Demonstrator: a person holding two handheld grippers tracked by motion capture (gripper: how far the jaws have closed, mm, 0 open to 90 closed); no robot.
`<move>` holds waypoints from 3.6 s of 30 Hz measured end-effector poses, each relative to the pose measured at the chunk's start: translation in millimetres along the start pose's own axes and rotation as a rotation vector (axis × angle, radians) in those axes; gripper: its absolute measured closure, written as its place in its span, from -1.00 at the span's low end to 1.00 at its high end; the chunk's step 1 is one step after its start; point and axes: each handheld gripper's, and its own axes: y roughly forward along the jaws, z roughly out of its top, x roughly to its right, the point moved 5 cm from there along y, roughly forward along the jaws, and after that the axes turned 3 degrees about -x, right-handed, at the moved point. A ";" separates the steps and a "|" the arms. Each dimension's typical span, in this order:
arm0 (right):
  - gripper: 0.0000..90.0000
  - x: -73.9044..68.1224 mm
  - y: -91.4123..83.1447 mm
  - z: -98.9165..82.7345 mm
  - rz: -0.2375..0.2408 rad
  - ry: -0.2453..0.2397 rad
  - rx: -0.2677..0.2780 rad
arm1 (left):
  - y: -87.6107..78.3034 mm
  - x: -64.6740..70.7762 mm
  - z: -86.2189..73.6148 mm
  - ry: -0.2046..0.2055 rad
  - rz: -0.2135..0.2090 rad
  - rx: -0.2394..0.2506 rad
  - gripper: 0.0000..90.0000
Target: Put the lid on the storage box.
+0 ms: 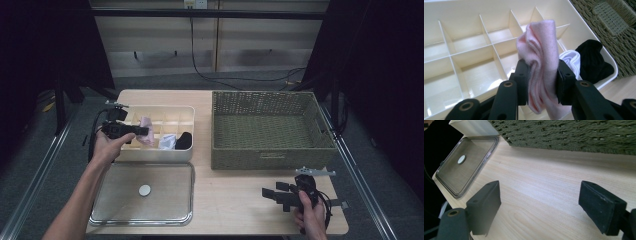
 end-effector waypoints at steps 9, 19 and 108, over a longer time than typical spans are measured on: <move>-0.61 -0.3 -0.7 -0.2 0.010 -0.006 0.003 | 14.7 -1.4 -6.0 0.017 0.011 -0.045 0.51; -0.61 -0.9 -0.4 0.2 0.020 -0.003 0.006 | 21.6 -1.8 -14.3 0.032 0.041 -0.118 0.51; -0.60 -3.6 9.4 1.9 0.024 -0.003 -0.014 | 34.3 -1.6 -21.7 -0.005 -0.042 -0.166 0.31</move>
